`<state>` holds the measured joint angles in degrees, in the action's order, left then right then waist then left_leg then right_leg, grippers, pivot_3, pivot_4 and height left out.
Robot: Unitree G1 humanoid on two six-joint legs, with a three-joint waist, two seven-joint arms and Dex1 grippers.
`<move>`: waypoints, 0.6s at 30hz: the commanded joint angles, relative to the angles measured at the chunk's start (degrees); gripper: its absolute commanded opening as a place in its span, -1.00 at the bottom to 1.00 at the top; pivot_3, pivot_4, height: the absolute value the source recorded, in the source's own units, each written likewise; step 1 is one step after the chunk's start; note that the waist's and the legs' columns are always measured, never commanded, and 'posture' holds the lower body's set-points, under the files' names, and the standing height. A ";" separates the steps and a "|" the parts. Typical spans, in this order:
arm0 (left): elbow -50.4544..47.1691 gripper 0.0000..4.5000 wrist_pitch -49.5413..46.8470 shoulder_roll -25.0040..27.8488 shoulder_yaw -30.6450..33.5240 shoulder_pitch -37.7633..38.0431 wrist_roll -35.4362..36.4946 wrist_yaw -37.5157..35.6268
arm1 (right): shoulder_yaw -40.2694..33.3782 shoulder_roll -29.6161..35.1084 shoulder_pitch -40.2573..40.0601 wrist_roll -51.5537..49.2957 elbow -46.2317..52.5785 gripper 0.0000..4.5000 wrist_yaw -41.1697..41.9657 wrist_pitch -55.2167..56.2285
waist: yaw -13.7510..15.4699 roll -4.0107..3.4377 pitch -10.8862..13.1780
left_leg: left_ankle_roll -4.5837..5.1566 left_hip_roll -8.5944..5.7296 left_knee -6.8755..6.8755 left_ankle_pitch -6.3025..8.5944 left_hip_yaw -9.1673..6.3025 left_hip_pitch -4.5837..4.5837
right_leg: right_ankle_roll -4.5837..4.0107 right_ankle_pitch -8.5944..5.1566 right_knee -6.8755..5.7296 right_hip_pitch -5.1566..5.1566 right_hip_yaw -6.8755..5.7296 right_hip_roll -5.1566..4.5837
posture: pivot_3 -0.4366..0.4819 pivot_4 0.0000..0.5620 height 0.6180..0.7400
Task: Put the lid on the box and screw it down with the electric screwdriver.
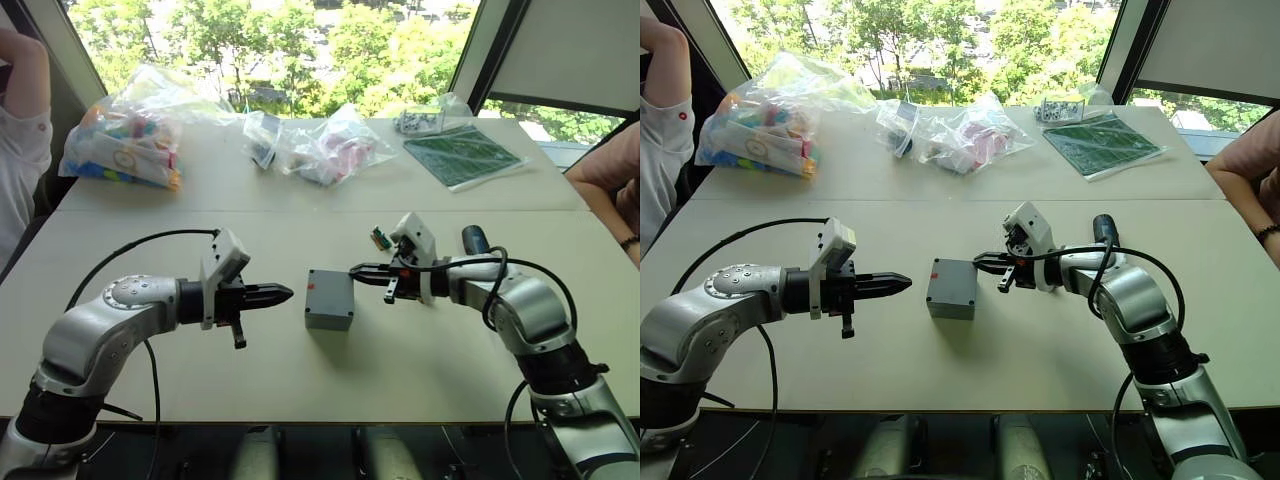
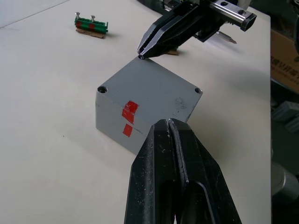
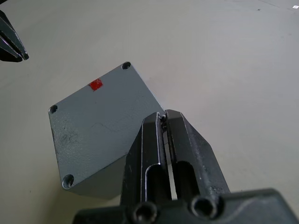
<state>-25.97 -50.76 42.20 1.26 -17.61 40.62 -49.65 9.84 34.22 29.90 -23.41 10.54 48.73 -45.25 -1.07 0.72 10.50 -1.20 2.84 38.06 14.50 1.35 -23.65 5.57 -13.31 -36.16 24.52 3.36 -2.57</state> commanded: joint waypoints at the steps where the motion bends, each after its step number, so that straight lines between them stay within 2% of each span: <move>1: -1.05 -1.00 0.92 -0.18 0.35 -0.64 0.45 0.15 | -0.74 -0.26 1.67 -0.17 0.22 -0.37 0.29 0.54 | 0.00 0.00 0.00 | 0.00 0.00 0.00 0.00 0.00 0.00 | 0.00 0.00 0.00 0.00 0.00 0.00 | -0.05 -0.47 1.00; 5: -1.23 -1.00 1.10 -0.73 0.33 -0.65 0.66 0.34 | -2.13 -0.05 2.56 -0.74 0.25 0.39 -0.02 -0.24 | 0.00 0.00 0.00 | 0.00 0.00 0.00 0.00 0.00 0.00 | 0.00 0.00 0.00 0.00 0.00 0.00 | -0.05 -0.47 1.00; 7: -1.40 -1.00 1.25 -1.23 0.31 -0.86 0.76 0.49 | -4.54 0.41 3.53 -1.75 0.25 0.71 -0.83 -1.61 | 0.00 0.00 0.00 | 0.00 0.00 0.00 0.00 0.00 0.00 | 0.00 0.00 0.00 0.00 0.00 0.00 | -0.05 -0.47 1.00; 9: -1.56 -1.00 1.26 -1.83 0.96 -2.06 1.80 0.14 | -11.11 3.12 6.09 -4.34 -0.90 0.93 -2.10 -6.13 | 0.05 0.01 0.02 | 0.00 0.00 0.00 0.00 0.00 0.00 | 0.00 0.00 0.00 0.00 0.00 0.00 | -0.05 -0.47 1.00; 11: -1.37 -1.00 1.17 -2.30 1.27 -3.81 2.92 -0.72 | -16.09 8.20 9.10 -5.62 -4.64 0.93 -1.77 -10.69 | 0.42 0.04 0.06 | 0.00 -0.01 0.00 0.00 0.00 -0.02 | 0.00 0.00 0.00 0.00 0.00 -0.03 | -0.05 -0.47 1.00; 12: -1.20 -1.00 1.40 -2.31 0.81 -4.66 2.95 -1.32 | -16.00 11.75 10.10 -4.66 -7.08 0.93 -0.18 -10.97 | 0.58 0.05 0.07 | 0.00 -0.03 0.02 0.00 0.01 -0.03 | 0.00 0.00 0.01 -0.01 0.00 -0.07 | -0.05 -0.47 1.00; 13: -0.94 -1.00 2.61 -2.01 -0.47 -5.66 1.92 -2.56 | -13.69 16.72 11.95 -2.35 -10.83 0.97 2.35 -11.01 | 0.71 0.06 0.08 | 0.00 -0.06 0.03 0.00 0.02 -0.05 | -0.01 0.00 0.04 -0.01 0.00 -0.09 | -0.05 -0.47 1.00; 15: -0.40 -1.00 5.40 -2.23 -3.39 -7.87 -0.53 -4.40 | -8.51 22.67 18.45 3.35 -21.71 0.97 1.36 -14.31 | 0.44 0.08 0.08 | -0.01 -0.10 0.03 0.00 0.06 -0.09 | -0.02 -0.01 0.17 -0.03 0.00 -0.15 | -0.05 -0.47 1.00; 18: 0.28 -1.00 7.45 -4.07 -5.55 -10.02 -2.33 -4.07 | -2.35 24.48 24.35 9.11 -31.93 0.97 -0.43 -17.58 | -0.28 0.17 0.10 | -0.01 -0.10 -0.01 0.01 0.20 -0.06 | -0.07 0.02 0.26 -0.01 0.10 -0.16 | -0.05 -0.47 1.00</move>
<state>-25.29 -45.43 38.78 -3.42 -26.73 39.23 -53.50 3.74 58.49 52.77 -17.64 -17.27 48.36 -61.04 -1.35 0.89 10.60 -1.20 2.76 38.04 14.51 1.55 -23.69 5.49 -13.29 -35.89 24.51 3.46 -2.70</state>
